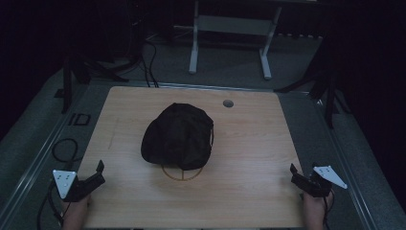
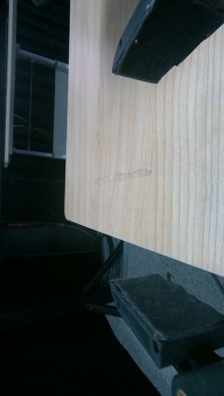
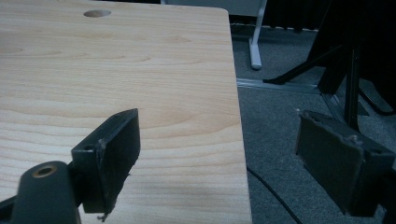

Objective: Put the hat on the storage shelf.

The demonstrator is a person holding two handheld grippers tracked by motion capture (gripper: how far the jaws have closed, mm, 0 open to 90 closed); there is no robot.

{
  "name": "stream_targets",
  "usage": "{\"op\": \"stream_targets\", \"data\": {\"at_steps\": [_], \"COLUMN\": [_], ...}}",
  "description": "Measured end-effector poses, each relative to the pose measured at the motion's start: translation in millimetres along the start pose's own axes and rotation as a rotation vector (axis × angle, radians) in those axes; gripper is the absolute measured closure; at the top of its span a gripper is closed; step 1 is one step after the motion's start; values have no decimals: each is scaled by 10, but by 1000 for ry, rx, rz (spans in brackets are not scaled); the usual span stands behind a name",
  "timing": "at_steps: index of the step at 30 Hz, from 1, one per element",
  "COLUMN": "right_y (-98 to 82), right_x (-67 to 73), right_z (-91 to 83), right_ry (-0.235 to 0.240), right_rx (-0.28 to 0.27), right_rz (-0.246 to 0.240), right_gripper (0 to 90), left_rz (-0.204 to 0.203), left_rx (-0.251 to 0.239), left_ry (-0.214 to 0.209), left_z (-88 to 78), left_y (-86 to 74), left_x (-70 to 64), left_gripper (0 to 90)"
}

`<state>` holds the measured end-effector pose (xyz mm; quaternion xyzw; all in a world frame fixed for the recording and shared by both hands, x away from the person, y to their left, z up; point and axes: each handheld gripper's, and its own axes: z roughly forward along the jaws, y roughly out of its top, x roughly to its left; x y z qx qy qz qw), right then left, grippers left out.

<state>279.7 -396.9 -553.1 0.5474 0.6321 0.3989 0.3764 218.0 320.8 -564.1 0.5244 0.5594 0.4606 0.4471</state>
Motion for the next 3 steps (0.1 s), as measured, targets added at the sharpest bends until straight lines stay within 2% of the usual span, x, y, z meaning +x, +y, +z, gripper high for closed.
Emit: {"op": "stream_targets", "data": {"at_steps": [3], "right_y": [1], "right_x": [-7], "right_z": [1], "right_ry": [2], "right_rx": [3], "right_rz": [9], "right_gripper": [139], "left_rz": [1], "left_rx": [1], "left_ry": [1], "left_z": [0], "left_y": [0], "left_x": [-1], "left_gripper": [18]}}
